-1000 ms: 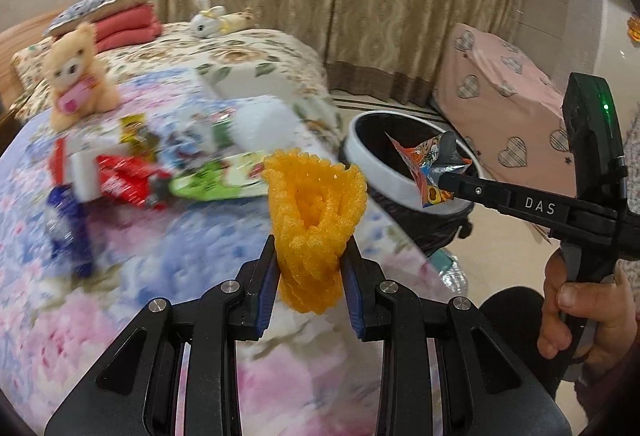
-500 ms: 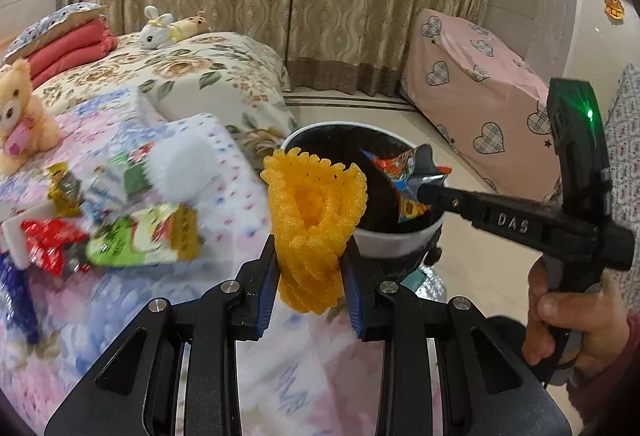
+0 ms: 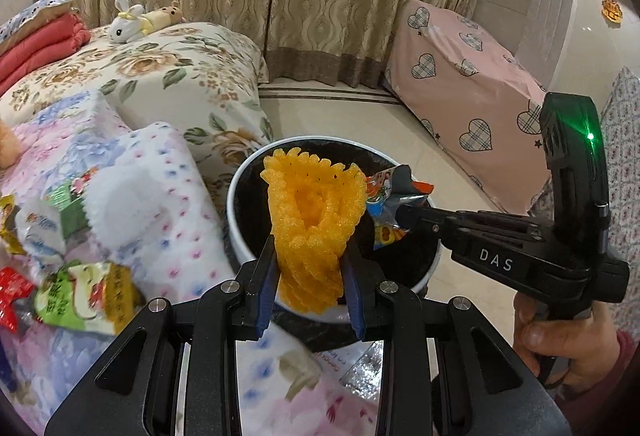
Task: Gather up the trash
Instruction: 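Carry both items over the trash bin and open both grippers to drop them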
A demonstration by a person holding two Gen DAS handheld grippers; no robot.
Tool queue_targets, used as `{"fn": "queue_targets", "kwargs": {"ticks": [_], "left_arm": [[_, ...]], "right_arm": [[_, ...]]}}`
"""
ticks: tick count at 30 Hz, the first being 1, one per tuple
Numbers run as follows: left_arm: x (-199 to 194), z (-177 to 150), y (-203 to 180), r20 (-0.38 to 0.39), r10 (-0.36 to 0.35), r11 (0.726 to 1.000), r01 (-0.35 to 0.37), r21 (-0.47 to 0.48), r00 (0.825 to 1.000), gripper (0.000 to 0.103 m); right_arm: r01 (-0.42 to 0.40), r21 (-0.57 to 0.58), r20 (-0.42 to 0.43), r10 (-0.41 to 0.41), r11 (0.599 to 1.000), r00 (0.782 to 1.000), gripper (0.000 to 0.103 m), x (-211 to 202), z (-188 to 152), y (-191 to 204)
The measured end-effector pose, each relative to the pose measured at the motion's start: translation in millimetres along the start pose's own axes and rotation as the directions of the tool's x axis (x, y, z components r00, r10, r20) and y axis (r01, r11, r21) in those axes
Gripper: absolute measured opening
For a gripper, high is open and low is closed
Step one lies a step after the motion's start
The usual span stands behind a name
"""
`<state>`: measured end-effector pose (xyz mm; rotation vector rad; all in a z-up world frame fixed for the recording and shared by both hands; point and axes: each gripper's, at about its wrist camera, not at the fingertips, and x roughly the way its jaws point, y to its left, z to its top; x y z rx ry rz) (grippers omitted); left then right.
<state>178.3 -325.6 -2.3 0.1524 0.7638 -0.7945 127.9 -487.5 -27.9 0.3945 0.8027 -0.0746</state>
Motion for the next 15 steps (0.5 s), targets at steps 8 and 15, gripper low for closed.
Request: {"fn": "queue_targets", "kwargs": {"ticks": [8,15], "left_arm": [[22.7,2.8,0.7,-0.045,-0.029,1.000,0.029,-0.006,0.999,0.040],[18.7,-0.7,6.3,-0.034,-0.041,0.998,0.039,-0.049,0.999,0.075]], "right_arm": [[0.013,0.020,-0.033,-0.012,1.000,0.999,0.010,9.5,8.9,-14.0],[0.013,0.059,-0.015,-0.012,0.998,1.000,0.013,1.1,8.2,-20.0]]}}
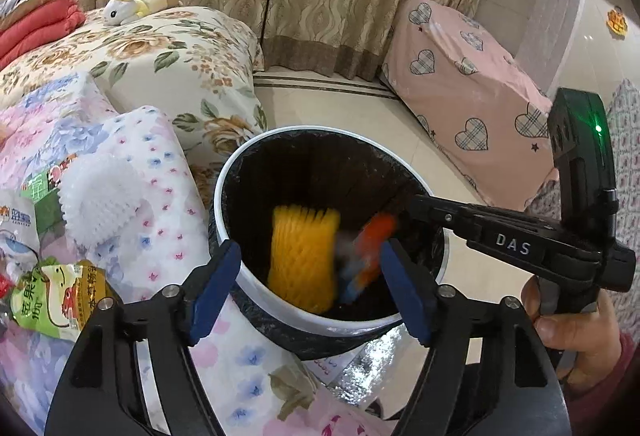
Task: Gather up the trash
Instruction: 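Carry both items over the trash bin and open both grippers to drop them, then grasp the blue plastic bag with the left gripper while the right gripper grasps the green juice pouch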
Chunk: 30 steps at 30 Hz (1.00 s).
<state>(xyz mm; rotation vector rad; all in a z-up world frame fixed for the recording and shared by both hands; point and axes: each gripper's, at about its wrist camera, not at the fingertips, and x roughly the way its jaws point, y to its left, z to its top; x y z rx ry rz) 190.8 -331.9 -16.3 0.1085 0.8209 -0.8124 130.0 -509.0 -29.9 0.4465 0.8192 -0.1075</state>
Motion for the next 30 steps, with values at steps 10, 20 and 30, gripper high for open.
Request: {"fn": "queue_targets", "kwargs": {"ticks": [10,20,30], "left_arm": [[-40.1,-40.0,24.8,0.038,0.087,0.993,-0.084,-0.086,0.995,0.076],[-95.1,-100.7,80.8,0.038,0.239,0.952,-0.227,-0.205,0.970,0.076],[-136.5,-139.3,134.2,0.020,0.349,0.894,-0.327,-0.307,0.937,0.076]], "right_arm": [[-0.046,-0.009,0.051,0.047,0.999,0.998,0.039,-22.4,-12.0,23.8],[-0.167,-0.096,0.016,0.170,0.981,0.985,0.054,-8.8,-40.7,99.9],[-0.245,-0.221,-0.076,0.234,0.944,0.969,0.062,26.7,-66.3,175.3]]}}
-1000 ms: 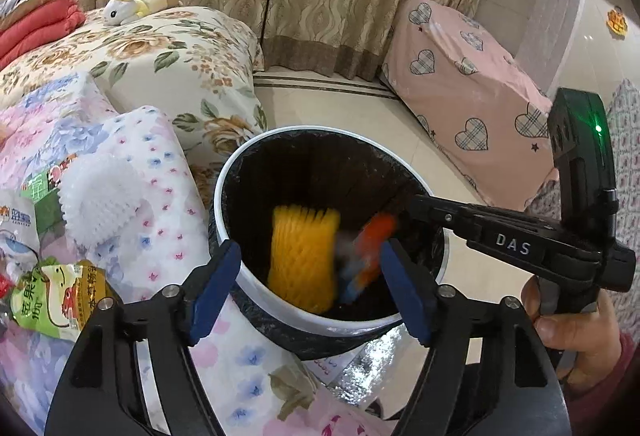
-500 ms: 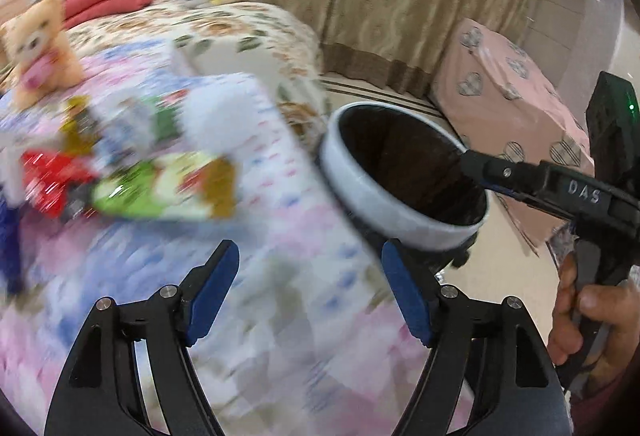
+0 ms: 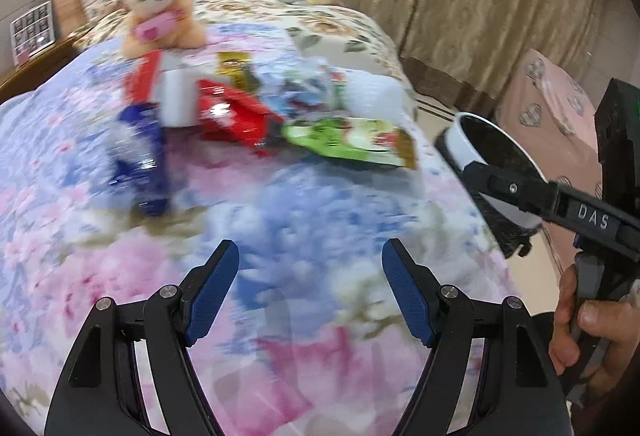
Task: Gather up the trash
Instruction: 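Grasp the blue plastic bag with the left gripper while the right gripper grasps the green juice pouch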
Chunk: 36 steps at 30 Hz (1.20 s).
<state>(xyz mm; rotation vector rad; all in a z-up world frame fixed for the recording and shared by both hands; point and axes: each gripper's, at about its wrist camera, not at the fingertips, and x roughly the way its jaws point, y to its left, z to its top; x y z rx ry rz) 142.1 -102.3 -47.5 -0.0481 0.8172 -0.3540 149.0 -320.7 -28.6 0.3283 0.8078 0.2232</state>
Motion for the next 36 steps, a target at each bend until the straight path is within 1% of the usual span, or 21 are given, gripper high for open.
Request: {"fn": "queue_targets", "kwargs": {"ticks": [5,8,10,14,17,21,24,26,28,29,30,31,32,33,34,36], "left_arm": [[-4.9,0.9,31.8,-0.001,0.039,0.998,-0.039,-0.055,0.999,0.077],[-5.9,3.2,49.7,-0.006,0.073,0.994,-0.073,-0.084,0.997,0.081],[-6.1,5.4,60.0,-0.008,0.090,0.990,-0.090,-0.104,0.996,0.082],[-2.1,18.5,82.7,-0.017,0.104,0.982,-0.106,-0.158,0.994,0.083],[1.5,28.2,89.5,-0.020,0.121,0.978,-0.122,-0.169,0.992,0.088],[11.2,42.4,99.0,-0.021,0.147,0.972,-0.149,-0.182,0.989,0.091],[24.5,49.7,110.5,-0.040,0.158,0.965,-0.163,-0.206,0.987,0.091],[32.3,50.4,117.8,-0.048,0.161,0.960,-0.168,-0.224,0.986,0.091],[39.4,49.9,122.4,-0.070,0.162,0.958,-0.174,-0.229,0.984,0.091],[42.7,48.0,123.4,-0.082,0.164,0.958,-0.179,-0.225,0.983,0.086],[43.8,46.6,122.2,-0.084,0.168,0.959,-0.183,-0.217,0.982,0.079],[44.8,44.8,121.1,-0.087,0.167,0.961,-0.182,-0.207,0.982,0.063],[45.8,42.2,119.6,-0.094,0.159,0.965,-0.175,-0.197,0.983,0.047],[45.1,40.7,118.6,-0.092,0.152,0.967,-0.167,-0.194,0.984,0.040],[43.0,38.8,116.8,-0.089,0.143,0.969,-0.157,-0.191,0.986,0.031],[36.7,36.1,112.3,-0.077,0.148,0.971,-0.160,-0.178,0.986,0.028]], "right_arm": [[-0.010,-0.103,-0.036,0.006,0.995,0.999,0.071,20.0,1.6,21.8],[0.003,-0.165,-0.048,-0.011,0.986,0.999,0.074,30.4,8.2,29.4],[-0.004,-0.186,-0.053,-0.006,0.982,0.999,0.077,35.9,13.5,31.1],[-0.004,-0.237,-0.057,-0.010,0.971,0.998,0.081,49.0,25.4,32.1],[-0.024,-0.270,-0.065,0.007,0.963,0.998,0.082,58.9,33.7,31.7],[-0.038,-0.351,-0.077,0.011,0.936,0.997,0.085,73.1,41.5,37.0],[-0.043,-0.355,-0.103,0.006,0.934,0.995,0.085,86.8,47.1,33.9],[-0.061,-0.321,-0.132,0.019,0.945,0.991,0.085,96.7,50.1,26.8],[-0.058,-0.282,-0.165,0.011,0.958,0.986,0.084,106.4,50.1,19.7],[-0.052,-0.274,-0.171,0.005,0.960,0.985,0.082,107.8,48.7,18.4],[-0.054,-0.262,-0.176,0.007,0.964,0.984,0.077,108.3,46.2,16.9],[-0.058,-0.250,-0.189,0.010,0.966,0.982,0.059,108.3,43.0,16.0],[-0.059,-0.244,-0.191,0.011,0.968,0.981,0.055,107.0,40.8,15.8],[-0.055,-0.241,-0.180,0.011,0.969,0.984,0.052,102.7,37.5,15.9],[-0.056,-0.237,-0.176,0.014,0.970,0.984,0.048,98.8,35.0,16.1],[-0.055,-0.221,-0.170,0.017,0.974,0.985,0.044,89.0,29.5,16.1]]}}
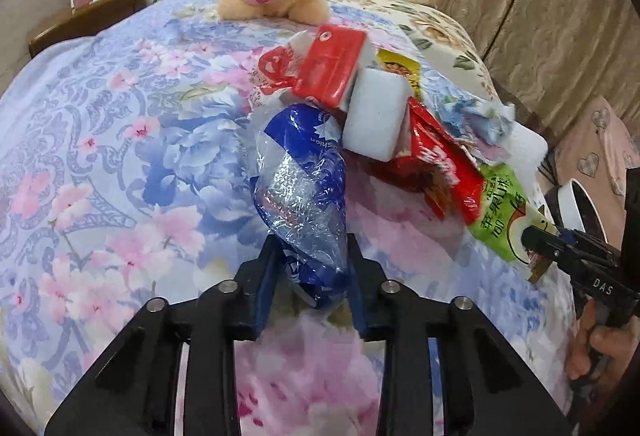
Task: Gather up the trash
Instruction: 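Grasp the blue plastic bag with the left gripper while the right gripper grasps the green juice pouch, then carry the bag and pouch over the trash bin and open both grippers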
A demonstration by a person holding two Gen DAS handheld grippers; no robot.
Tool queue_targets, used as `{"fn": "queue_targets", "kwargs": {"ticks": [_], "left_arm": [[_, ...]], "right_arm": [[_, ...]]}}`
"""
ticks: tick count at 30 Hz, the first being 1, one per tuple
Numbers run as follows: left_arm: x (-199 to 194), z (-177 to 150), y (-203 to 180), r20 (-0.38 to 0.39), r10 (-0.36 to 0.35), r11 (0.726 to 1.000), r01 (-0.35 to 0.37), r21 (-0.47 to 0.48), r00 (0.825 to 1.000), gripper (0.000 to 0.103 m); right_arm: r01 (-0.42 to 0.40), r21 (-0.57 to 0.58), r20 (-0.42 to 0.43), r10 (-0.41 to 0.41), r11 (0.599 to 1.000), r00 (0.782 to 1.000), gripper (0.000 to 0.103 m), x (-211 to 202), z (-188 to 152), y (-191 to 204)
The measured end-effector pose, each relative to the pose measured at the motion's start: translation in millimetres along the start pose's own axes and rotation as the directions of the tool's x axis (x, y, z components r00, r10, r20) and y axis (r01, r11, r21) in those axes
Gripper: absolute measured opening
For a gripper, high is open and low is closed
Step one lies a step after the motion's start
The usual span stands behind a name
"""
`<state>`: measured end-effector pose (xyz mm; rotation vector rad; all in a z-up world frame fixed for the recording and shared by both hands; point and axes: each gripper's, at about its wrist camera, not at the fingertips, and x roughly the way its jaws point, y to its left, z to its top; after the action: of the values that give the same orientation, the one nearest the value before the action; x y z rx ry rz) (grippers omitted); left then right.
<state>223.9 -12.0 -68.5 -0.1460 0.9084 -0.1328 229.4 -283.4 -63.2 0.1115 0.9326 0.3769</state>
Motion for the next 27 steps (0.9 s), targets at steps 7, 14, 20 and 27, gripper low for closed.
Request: {"fn": "queue_targets", "kwargs": {"ticks": [7,14,20,27], "left_arm": [[-31.7,-23.5,-14.1,0.025,-0.059,0.997,0.058,0.042,0.998,0.025],[-53.1,-48.8,-25.1,-0.005,-0.127,0.988,0.127,0.084,0.992,0.025],[-55.5,-59.7,-26.3,-0.035,-0.146,0.985,0.149,0.092,0.989,0.025],[-61.4,-69.0,-37.8,-0.043,-0.169,0.978,0.173,0.119,0.985,0.025]], "right_arm": [[-0.026,0.076,0.019,0.025,0.997,1.000,0.042,-25.0,-21.4,7.0],[-0.049,0.149,-0.018,0.052,0.988,0.998,0.045,-37.4,-42.8,17.4],[0.000,-0.013,0.001,0.000,1.000,1.000,0.071,-38.9,-36.2,30.7],[-0.064,0.031,-0.069,0.066,0.997,0.995,0.043,-16.4,-35.3,21.6]]}}
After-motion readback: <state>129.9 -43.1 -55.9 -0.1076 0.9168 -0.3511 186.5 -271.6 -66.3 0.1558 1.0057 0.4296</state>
